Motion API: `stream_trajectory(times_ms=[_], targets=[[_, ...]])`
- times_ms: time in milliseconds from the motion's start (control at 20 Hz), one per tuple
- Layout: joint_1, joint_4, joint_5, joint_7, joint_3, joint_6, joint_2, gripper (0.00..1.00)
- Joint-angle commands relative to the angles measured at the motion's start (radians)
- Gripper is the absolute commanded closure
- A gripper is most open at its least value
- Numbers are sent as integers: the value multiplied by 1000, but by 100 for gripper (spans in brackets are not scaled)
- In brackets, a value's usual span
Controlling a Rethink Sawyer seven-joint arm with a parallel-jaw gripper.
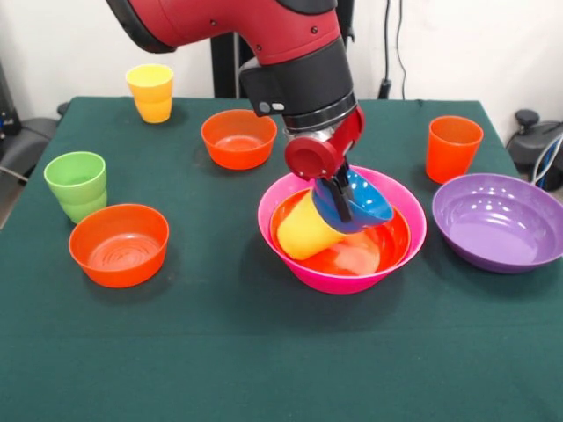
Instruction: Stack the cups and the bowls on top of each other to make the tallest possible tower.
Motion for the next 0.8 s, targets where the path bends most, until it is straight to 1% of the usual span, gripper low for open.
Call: stream_trajectory(times_ms=[50,250,700,800], targets=[[1,-61,-75,72,-32,106,-28,100],[0,-68,-63,69,-27,135,-40,100],[2,-69,-69,77,-31,130,-35,100],[10,-72,-72,84,-45,131,-29,100]])
